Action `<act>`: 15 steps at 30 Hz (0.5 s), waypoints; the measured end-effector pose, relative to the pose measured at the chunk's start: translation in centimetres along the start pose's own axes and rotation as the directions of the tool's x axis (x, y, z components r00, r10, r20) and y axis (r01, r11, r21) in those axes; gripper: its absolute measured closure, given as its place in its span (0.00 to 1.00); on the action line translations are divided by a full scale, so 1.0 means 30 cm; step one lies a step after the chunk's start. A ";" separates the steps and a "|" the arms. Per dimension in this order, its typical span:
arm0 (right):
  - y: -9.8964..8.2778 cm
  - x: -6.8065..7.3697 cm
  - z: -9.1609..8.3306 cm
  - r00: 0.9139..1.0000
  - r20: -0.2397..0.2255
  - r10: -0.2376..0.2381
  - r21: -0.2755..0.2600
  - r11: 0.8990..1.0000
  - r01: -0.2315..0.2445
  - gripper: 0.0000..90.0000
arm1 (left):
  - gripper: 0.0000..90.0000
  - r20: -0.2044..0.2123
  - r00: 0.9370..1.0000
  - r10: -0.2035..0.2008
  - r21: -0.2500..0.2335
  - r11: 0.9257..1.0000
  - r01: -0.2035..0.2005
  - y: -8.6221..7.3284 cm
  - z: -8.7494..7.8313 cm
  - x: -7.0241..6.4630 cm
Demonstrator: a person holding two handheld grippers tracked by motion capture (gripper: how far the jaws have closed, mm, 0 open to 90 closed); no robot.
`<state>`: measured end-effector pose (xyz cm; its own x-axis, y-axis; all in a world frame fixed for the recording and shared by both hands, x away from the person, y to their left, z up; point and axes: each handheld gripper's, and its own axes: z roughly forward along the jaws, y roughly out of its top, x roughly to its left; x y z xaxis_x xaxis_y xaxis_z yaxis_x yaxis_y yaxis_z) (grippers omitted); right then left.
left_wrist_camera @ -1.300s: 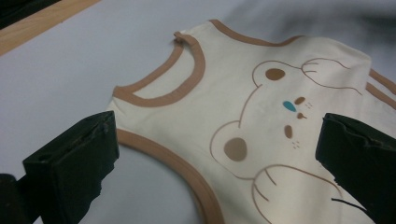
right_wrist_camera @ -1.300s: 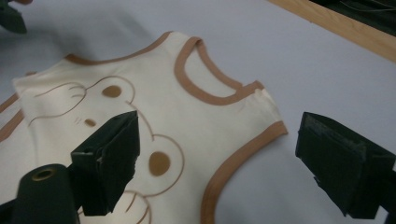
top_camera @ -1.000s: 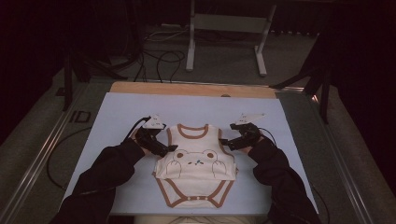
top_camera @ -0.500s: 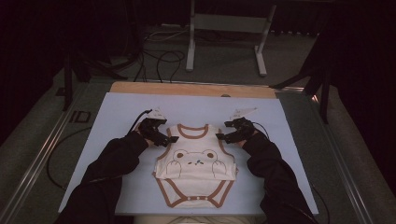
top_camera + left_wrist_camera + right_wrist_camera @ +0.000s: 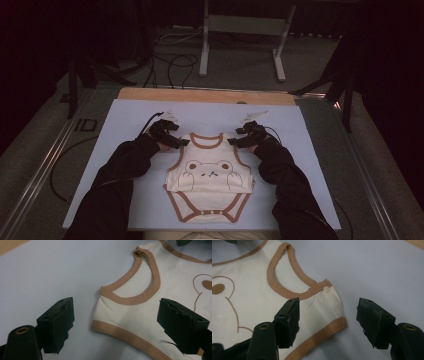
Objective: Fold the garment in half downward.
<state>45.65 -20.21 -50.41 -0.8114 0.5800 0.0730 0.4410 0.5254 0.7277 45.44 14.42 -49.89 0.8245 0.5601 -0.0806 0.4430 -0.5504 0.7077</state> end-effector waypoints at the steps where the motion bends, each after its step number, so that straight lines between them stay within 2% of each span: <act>1: 0.001 -0.003 0.005 1.000 0.005 0.000 0.009 1.000 0.000 0.40 | 0.18 -0.007 1.000 0.006 0.003 1.000 -0.006 0.000 0.006 0.002; 5: 0.004 -0.016 0.017 1.000 0.002 0.001 0.018 1.000 -0.001 0.44 | 0.28 -0.011 1.000 0.012 -0.004 1.000 -0.012 -0.002 0.020 0.009; 7: 0.004 -0.022 0.023 1.000 0.005 0.001 0.023 1.000 -0.001 0.46 | 0.36 0.012 1.000 0.012 -0.004 1.000 -0.012 -0.001 0.024 0.014; 15: -0.001 -0.032 0.056 1.000 0.017 -0.016 0.047 0.999 0.015 0.51 | 0.53 0.032 0.999 0.003 0.037 0.999 -0.004 -0.004 0.057 0.025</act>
<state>47.05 -19.74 -51.66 -0.8116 0.5821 0.0498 0.4463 0.5627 0.6959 46.60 13.85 -51.23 0.8368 0.5381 -0.1009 0.4520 -0.5750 0.6819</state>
